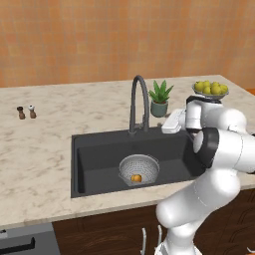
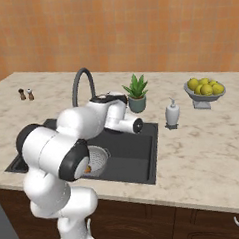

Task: Put the colander in the sink, put the peach in the colander, and turn on the sink faucet and pour water over the colander.

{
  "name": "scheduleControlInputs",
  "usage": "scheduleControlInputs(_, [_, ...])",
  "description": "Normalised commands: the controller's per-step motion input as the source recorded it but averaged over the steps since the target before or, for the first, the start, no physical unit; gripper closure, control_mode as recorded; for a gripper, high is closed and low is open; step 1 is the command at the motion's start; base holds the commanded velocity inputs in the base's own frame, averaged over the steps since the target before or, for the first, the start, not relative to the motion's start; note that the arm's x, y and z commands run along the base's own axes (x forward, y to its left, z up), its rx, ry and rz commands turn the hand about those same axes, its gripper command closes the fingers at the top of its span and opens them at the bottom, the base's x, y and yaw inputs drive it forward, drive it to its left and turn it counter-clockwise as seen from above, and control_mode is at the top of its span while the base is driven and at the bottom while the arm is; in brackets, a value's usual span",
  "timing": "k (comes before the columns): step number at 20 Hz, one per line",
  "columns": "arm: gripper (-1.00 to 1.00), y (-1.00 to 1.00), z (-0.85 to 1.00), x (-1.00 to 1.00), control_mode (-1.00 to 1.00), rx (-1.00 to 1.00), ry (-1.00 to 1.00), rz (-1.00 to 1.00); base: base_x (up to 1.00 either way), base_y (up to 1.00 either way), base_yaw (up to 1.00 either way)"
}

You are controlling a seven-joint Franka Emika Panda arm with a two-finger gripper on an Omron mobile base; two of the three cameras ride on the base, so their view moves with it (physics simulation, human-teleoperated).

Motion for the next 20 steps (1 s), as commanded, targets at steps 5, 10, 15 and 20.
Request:
scheduleControlInputs(5, [-1.0,0.19,-0.05,0.13,-1.0,0.0,-0.07,0.0,0.0,0.0,0.0])
scheduleControlInputs(10, [-1.0,0.06,0.0,0.14,-1.0,0.0,-0.07,0.0,0.0,0.0,0.0])
scheduleControlInputs(15, [-1.0,0.0,0.0,0.03,-1.0,0.0,-0.04,0.06,0.0,0.0,0.0])
scheduleControlInputs(20, [-1.0,0.0,0.0,0.13,-1.0,0.0,0.0,0.09,0.0,0.0,0.0])
